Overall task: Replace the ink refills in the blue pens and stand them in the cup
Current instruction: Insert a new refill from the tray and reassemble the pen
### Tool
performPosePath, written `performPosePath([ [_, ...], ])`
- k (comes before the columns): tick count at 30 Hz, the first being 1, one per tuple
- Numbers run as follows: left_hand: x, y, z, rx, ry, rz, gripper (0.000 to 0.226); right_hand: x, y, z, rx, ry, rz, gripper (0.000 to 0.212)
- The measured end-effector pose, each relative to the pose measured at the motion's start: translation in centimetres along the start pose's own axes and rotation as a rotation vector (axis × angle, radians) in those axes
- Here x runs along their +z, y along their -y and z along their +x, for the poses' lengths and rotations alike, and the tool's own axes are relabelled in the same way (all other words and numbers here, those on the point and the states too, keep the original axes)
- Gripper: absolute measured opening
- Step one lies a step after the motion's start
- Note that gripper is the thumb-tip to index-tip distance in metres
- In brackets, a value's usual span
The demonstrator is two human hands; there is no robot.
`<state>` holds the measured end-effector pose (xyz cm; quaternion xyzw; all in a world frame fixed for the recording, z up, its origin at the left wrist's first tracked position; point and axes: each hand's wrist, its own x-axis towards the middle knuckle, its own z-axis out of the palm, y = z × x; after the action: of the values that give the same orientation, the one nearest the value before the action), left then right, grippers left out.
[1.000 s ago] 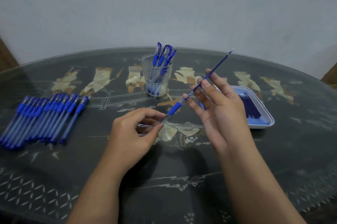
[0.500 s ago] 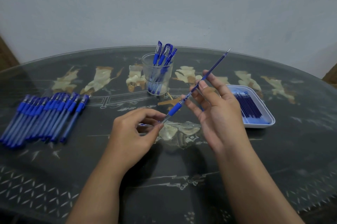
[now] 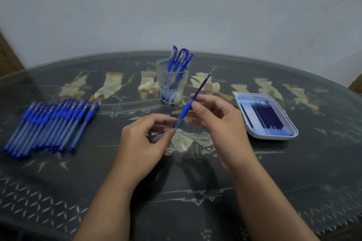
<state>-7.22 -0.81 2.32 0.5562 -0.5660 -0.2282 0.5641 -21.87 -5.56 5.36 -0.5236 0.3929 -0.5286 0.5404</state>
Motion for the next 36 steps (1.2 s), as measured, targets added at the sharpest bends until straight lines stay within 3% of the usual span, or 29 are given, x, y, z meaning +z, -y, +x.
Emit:
performPosePath([
  [5,-0.7,0.5,0.4,-0.032,-0.148,-0.040,0.032,-0.2,-0.5,-0.1,0.037,0.021,-0.056,0.016],
  [8,-1.3,0.8,0.8,-0.077,-0.325,-0.100,0.030,0.1,-2.2,0.2,0.018,0.008,-0.311,0.016],
  [12,-1.8,1.4,1.1,-0.153,-0.579,-0.130,0.027,1.2,-4.9,0.1,-0.207,0.136,-0.836,0.020],
  [15,-1.9,1.5,1.0,-0.221,-0.646,-0.150,0.030,2.3,-6.3,0.0,-0.416,0.217,-1.017,0.023],
  [18,-2.0,1.8,1.1,-0.253,-0.669,-0.135,0.033,3.6,-6.6,0.2,-0.478,0.224,-1.053,0.020],
  [23,-2.0,2.2,1.1,-0.275,-0.661,-0.110,0.034,6.0,-6.3,1.0,-0.407,0.191,-1.139,0.028],
  [29,-2.0,2.2,1.2,-0.273,-0.638,-0.098,0.029,7.2,-6.3,1.5,-0.377,0.207,-1.233,0.019],
  [36,-1.9,2.2,1.1,-0.266,-0.526,-0.096,0.024,5.6,-3.1,1.2,-0.303,0.110,-0.924,0.010],
])
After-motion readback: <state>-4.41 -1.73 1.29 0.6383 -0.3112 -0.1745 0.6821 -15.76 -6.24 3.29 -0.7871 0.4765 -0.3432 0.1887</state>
